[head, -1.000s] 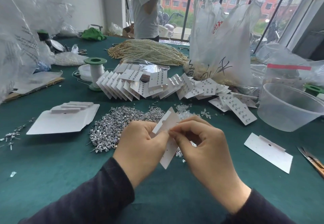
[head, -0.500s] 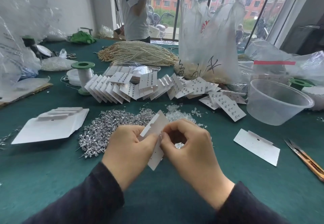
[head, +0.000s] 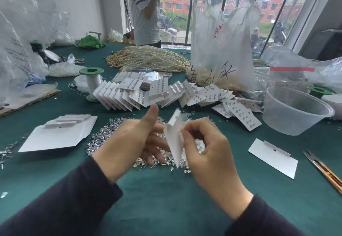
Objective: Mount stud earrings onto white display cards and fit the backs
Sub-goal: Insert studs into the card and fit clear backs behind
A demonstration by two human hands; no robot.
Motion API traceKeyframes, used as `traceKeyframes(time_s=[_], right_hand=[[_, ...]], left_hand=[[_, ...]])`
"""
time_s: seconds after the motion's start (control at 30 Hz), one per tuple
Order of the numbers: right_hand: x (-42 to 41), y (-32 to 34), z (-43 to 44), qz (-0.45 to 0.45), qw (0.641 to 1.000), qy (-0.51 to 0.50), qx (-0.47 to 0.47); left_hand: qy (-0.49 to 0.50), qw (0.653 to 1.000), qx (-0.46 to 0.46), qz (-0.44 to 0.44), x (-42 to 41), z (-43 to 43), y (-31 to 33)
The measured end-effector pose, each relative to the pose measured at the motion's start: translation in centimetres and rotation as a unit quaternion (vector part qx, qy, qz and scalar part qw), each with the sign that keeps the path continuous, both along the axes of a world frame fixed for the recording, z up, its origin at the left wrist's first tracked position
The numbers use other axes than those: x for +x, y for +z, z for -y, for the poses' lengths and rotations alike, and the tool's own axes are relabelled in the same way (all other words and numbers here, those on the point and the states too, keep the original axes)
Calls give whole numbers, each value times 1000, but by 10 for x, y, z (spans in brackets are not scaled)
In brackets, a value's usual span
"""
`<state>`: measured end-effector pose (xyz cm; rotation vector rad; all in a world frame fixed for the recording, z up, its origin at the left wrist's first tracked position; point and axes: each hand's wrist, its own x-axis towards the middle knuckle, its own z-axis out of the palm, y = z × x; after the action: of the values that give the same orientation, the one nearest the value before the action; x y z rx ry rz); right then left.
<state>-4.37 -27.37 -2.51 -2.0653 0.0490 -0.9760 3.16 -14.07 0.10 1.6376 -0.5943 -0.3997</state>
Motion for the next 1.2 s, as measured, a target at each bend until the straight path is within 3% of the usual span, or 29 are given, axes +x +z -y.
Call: traceKeyframes(time_s=[0.03, 0.1, 0.13, 0.23, 0.3, 0.43, 0.63, 0.73, 0.8, 1.0, 1.2], right_hand=[[0, 1, 2, 1, 1000, -12, 19], [0, 5, 9, -2, 995, -18, 98], [1, 7, 12, -2, 987, -12, 158], [0, 12, 20, -10, 928, 46, 369], [0, 15, 22, -15, 876, 102, 471], [-2, 19, 20, -32, 811, 169, 559], [-2, 18, 20, -68, 751, 206, 623], [-3, 19, 19, -84, 741, 235, 624], [-3, 18, 16, -96, 741, 247, 617], [-4, 15, 9, -139, 756, 277, 577], [-3, 13, 1, -135, 745, 314, 573]], left_hand=[[55, 990, 58, 116, 8, -4, -3], [156, 897, 198, 364, 21, -12, -9], [148, 868, 235, 413, 26, -14, -13], [60, 861, 300, 407, 28, -7, -27], [52, 866, 291, 403, 28, -4, -30], [103, 877, 247, 399, 30, -3, -29], [154, 926, 166, 303, 28, -4, -19], [94, 980, 71, 159, 24, -3, -13], [34, 994, 24, 96, 17, -1, -10], [-20, 996, -85, -10, -3, 2, -1], [-62, 977, -152, -136, -10, 1, 5]])
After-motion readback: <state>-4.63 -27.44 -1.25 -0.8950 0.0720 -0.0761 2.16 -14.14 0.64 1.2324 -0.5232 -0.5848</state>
